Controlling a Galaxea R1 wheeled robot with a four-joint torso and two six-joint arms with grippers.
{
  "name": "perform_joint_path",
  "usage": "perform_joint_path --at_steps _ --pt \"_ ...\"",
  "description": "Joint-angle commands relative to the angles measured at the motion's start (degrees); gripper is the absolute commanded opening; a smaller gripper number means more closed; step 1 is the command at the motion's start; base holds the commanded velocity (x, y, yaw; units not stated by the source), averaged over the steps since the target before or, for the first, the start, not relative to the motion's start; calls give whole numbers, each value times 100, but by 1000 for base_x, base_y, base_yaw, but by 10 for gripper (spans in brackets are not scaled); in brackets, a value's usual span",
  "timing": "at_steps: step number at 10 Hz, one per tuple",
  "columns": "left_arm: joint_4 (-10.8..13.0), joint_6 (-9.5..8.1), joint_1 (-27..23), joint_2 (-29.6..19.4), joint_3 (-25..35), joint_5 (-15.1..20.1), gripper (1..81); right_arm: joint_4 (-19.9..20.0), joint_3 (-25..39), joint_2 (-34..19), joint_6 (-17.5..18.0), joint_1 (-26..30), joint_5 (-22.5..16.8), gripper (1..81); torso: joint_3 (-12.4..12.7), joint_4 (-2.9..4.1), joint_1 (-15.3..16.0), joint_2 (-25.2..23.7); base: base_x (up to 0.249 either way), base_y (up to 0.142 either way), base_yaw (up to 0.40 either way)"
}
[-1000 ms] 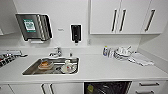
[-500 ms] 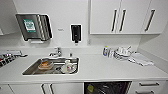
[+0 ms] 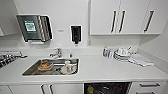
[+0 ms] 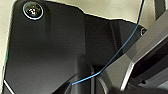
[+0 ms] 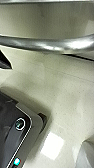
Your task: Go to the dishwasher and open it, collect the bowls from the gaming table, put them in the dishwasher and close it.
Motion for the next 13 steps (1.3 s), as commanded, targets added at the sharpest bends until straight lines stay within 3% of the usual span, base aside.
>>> perform_joint_path --at_steps 1,2,5,10,13 --pt "73 29 -149 -27 -1 197 811 52 -198 101 75 238 -321 811 0 0 347 -540 0 0 0" --pt "73 29 -149 -36 -1 197 811 298 -163 232 172 282 -312 811 0 0 116 -190 0 0 0" --pt "73 29 -149 -27 -1 232 811 694 223 285 181 633 -233 811 4 0 269 -431 0 0 0" --pt "73 20 -149 -18 17 232 811 835 1058 171 181 1451 -207 811 6 0 256 -418 0 0 0" --pt "64 12 -141 -27 17 232 811 835 1120 241 181 1557 -198 811 6 0 256 -418 0 0 0"
